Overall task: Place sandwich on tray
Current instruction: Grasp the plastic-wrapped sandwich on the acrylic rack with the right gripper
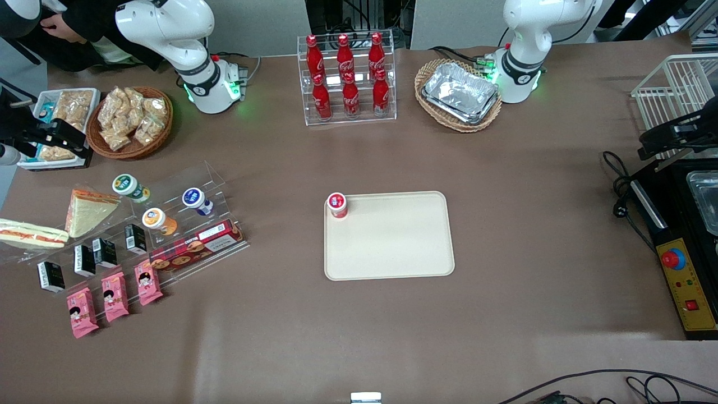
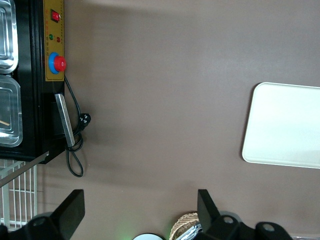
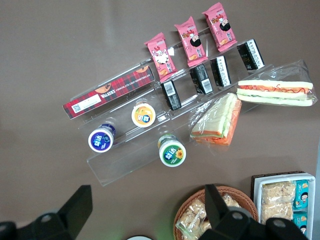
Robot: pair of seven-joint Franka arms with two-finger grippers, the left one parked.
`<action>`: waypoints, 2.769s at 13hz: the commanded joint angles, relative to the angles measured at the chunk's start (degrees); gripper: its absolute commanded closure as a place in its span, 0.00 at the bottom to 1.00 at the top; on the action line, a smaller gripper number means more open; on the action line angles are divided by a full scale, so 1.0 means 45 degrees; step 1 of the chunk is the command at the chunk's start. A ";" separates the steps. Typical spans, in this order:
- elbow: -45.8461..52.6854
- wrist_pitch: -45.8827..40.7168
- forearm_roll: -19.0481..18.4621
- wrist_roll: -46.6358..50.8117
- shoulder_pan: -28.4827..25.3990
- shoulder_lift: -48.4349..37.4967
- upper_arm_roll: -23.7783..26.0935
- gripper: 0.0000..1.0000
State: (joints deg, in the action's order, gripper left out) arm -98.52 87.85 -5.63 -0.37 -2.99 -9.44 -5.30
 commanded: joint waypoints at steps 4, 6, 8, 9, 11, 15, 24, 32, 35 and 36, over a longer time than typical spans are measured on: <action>0.0155 -0.0089 -0.0039 -0.0134 -0.0059 0.0047 -0.0032 0.00; 0.0175 -0.0089 0.0116 -0.0250 0.0058 0.0280 -0.0110 0.00; 0.0156 -0.0089 -0.0076 -0.0114 -0.0039 0.0282 -0.0052 0.00; 0.0194 -0.0089 -0.0117 -0.0075 -0.0001 0.0320 -0.0052 0.00; 0.0273 -0.0089 -0.0077 -0.0173 0.0058 0.0359 -0.0091 0.00; 0.0545 0.0087 0.0117 0.0255 0.0622 0.0574 -0.0694 0.00; 0.0566 0.2016 0.0234 0.3904 0.1230 0.1606 -0.3642 0.00; 0.0566 0.4440 0.1834 0.6661 0.1365 0.3755 -0.5774 0.00; 0.0566 0.5163 0.2284 0.7852 0.1522 0.4361 -0.5794 0.00; 0.0566 0.5300 0.2324 0.8223 0.1581 0.4730 -0.5794 0.00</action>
State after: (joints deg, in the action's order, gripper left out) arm -97.31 110.25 3.08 33.19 3.29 8.79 -31.24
